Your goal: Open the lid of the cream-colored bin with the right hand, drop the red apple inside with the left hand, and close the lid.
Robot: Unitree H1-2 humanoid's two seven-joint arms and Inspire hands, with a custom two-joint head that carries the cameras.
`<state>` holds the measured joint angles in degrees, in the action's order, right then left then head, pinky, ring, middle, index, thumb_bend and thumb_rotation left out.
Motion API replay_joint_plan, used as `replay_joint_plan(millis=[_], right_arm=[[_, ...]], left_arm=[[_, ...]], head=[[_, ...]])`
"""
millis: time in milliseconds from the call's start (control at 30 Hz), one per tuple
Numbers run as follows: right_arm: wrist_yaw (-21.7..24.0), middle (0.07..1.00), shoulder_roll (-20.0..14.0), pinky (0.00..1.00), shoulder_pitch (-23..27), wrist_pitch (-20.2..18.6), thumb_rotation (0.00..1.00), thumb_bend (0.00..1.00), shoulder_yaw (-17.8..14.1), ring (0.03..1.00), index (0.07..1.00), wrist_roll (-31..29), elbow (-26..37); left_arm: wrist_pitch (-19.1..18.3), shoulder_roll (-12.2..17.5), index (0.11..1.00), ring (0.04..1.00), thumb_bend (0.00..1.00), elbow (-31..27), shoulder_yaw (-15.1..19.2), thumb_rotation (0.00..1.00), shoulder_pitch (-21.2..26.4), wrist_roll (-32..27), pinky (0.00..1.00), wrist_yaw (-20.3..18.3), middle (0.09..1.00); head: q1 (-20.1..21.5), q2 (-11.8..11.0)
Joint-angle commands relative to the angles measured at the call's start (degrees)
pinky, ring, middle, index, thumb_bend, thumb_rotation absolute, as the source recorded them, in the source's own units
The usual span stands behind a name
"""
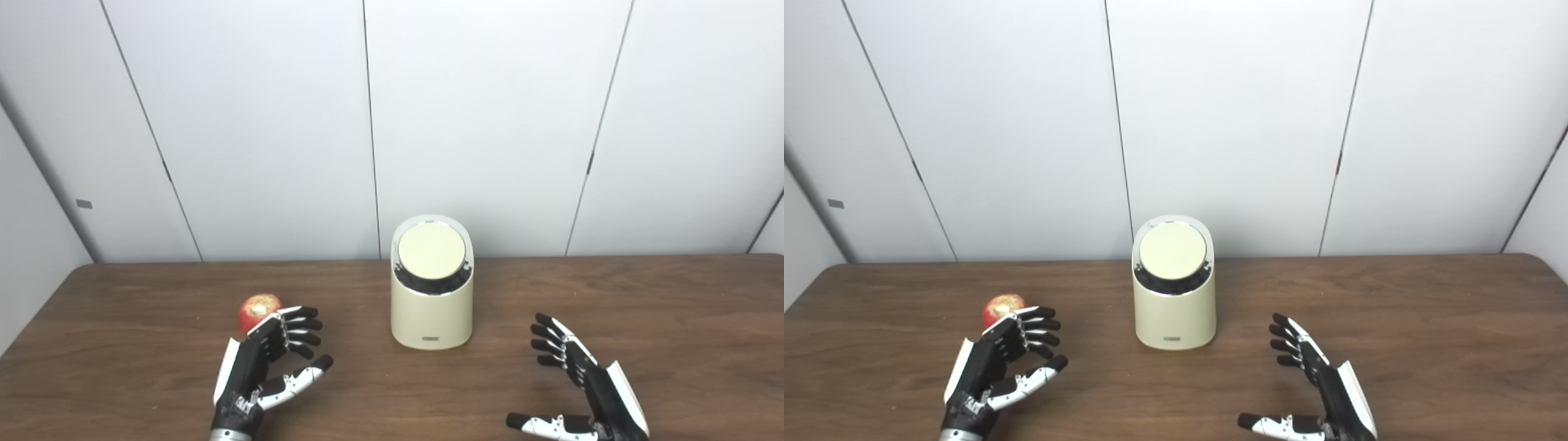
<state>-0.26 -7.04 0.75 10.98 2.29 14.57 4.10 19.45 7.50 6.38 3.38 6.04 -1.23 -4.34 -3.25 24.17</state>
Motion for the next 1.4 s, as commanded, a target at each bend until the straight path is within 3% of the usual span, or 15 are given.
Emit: replay_joint_plan(millis=[0, 633, 800, 867, 1067, 1200, 1367], right_arm=[[-0.58, 0.853, 0.16, 0.74, 0.05, 1.81, 0.08, 0.72, 0.21, 0.806, 0.88, -0.03, 1.08], [-0.15, 0.86, 0.57, 0.73, 2.08, 0.87, 0.13, 0.71, 0.52, 0.81, 0.881, -0.48, 1.12], [0.41, 0.863, 0.29, 0.67, 8.15, -3.73, 0.26, 0.74, 1.03, 0.802, 0.89, 2.25, 3.3], [0.91, 0.876, -0.25, 0.69, 10.86, -6.91, 0.3, 0.75, 1.32, 0.821, 0.903, 4.52, 4.13], [2.58, 0.905, -1.1, 0.74, 18.4, -16.04, 0.33, 0.8, 1.39, 0.863, 0.972, 6.86, 5.02], [4.64, 0.911, -3.03, 0.73, 22.85, -21.41, 0.38, 0.79, 2.09, 0.866, 0.931, 9.87, 6.01], [5.66, 0.922, -4.28, 0.74, 27.07, -23.58, 0.4, 0.82, 3.23, 0.885, 0.924, 11.39, 5.15]], left_arm=[[1.57, -0.3, 0.695, 0.575, 0.62, 1.62, 0.03, 0.0, -1.44, -0.27, 0.49, 0.39, 0.649], [2.22, -0.33, 0.696, 0.569, 0.61, 3.01, -0.03, 0.0, -0.4, -0.34, 0.48, 0.16, 0.647], [2.62, -0.38, 0.696, 0.573, 0.62, 4.67, -0.07, 0.0, 0.55, 0.15, 0.49, 0.37, 0.648], [2.85, -0.4, 0.696, 0.573, 0.62, 5.2, -0.06, 0.0, 0.87, 0.25, 0.48, 0.4, 0.649], [3.25, -0.72, 0.69, 0.569, 0.63, 5.93, 0.1, 0.0, 1.42, -0.76, 0.48, 0.16, 0.644], [2.57, -0.94, 0.693, 0.57, 0.64, 5.51, 0.15, 0.0, 1.46, -0.27, 0.47, 0.57, 0.646], [2.26, -1.08, 0.697, 0.57, 0.64, 5.31, -0.03, 0.0, 1.3, -0.85, 0.47, 0.11, 0.644]], head=[[-0.06, 0.01], [1.27, -0.42], [1.23, -0.76], [1.82, -0.92], [1.67, -0.55], [1.61, -0.67], [1.78, -0.61]])
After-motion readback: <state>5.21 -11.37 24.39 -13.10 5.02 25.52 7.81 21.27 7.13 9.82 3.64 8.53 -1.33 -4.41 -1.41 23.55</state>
